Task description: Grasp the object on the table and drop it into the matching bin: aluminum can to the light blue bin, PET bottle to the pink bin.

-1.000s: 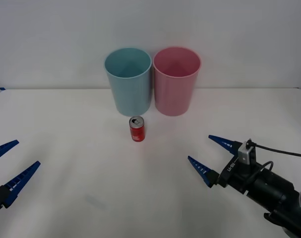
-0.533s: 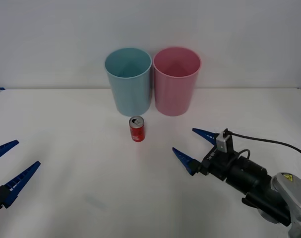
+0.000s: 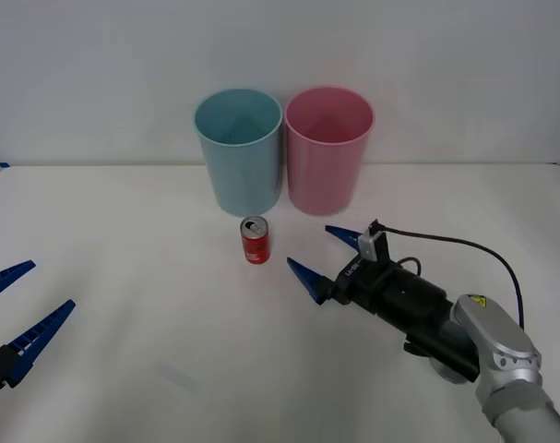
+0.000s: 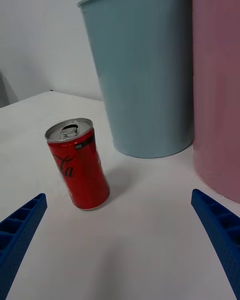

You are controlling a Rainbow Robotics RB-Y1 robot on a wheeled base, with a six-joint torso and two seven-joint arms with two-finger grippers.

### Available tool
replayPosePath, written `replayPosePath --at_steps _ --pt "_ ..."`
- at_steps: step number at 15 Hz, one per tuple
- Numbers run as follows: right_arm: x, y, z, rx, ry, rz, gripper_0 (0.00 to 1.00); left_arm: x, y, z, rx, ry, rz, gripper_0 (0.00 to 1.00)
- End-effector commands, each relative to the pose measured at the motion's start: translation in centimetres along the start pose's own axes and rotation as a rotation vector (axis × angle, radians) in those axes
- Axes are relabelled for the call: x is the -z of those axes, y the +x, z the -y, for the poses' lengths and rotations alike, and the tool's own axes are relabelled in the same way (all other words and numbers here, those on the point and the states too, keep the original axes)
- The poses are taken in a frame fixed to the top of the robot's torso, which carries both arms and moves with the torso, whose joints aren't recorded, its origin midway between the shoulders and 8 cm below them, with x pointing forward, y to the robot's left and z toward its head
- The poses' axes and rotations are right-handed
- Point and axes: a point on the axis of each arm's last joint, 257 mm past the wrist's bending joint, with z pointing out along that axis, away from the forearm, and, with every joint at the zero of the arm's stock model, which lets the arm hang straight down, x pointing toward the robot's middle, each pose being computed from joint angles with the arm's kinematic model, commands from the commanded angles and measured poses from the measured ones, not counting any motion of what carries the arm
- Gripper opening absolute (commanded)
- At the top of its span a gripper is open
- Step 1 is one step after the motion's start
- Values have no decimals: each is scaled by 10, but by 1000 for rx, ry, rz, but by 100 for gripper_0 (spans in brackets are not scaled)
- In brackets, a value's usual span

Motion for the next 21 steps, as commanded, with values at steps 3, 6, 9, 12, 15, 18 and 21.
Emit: replayPosePath --at_steps 3,6,9,12,15,18,21 --pt "-32 4 -16 -8 -17 -10 100 0 0 0 0 0 0 100" --pt "-46 6 -25 7 0 -22 100 0 0 0 0 0 0 100" --pt "-63 4 -34 11 22 -26 100 0 0 0 0 0 0 100" --pt "-81 1 -47 7 44 -27 100 0 0 0 0 0 0 100" --pt "-92 -1 -54 21 59 -34 100 0 0 0 0 0 0 100" --pt "-100 -1 -57 41 70 -47 100 0 0 0 0 0 0 100" --pt "-102 0 -58 49 77 -57 100 0 0 0 0 0 0 100"
